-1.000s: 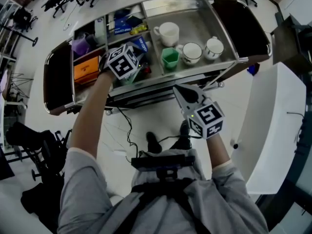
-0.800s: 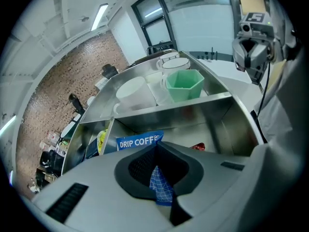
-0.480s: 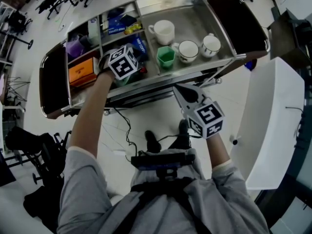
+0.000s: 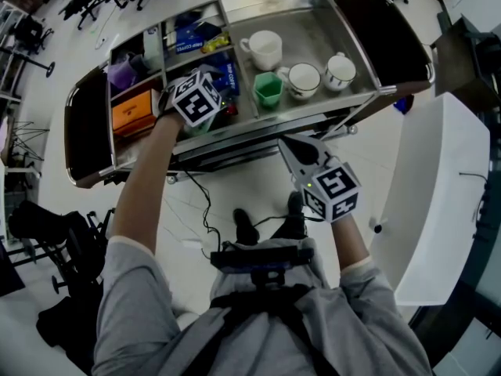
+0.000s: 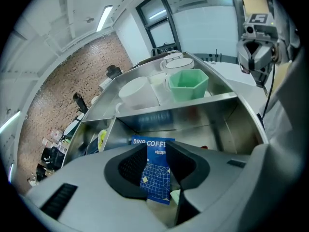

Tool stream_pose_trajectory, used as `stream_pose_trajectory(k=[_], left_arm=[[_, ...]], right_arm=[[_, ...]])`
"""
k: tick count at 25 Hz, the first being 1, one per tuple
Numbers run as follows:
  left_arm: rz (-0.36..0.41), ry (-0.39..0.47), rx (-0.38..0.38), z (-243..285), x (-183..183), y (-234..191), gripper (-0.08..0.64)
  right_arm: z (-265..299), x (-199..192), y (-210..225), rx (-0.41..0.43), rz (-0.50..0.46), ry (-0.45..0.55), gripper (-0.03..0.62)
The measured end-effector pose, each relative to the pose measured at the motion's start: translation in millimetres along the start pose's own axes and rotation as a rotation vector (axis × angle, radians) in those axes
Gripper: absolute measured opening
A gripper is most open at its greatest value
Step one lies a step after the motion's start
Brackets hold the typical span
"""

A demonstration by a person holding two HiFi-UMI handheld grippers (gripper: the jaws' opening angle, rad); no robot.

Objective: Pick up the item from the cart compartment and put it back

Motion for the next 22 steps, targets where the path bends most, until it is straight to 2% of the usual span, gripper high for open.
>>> stream_pose_trajectory(k=[11,15,22], left_arm=[[-0.045,0.068,0.116,-45,12,-8,0.121],[-0.14,0.133,0.216,-81,16,-14,0.011],[-0.345,0.308,0.303,-142,21,3,0.006]], right_arm=[[-5,1,-5,-0.001,-0.017,0.003,0.009],[-7,7,-12,0.008,-0.032,0.009,0.009],[-5,14,-29,0.044,-0.068,0.012,0.009]])
Point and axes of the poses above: the fingertips, and each gripper's own axes: z forward along the fingers, y to its right, x out of its top, the point moved 3 cm from there along -z, backward along the fingers, and after that the axes turned 11 degrees about z, right-handed, at the moved point
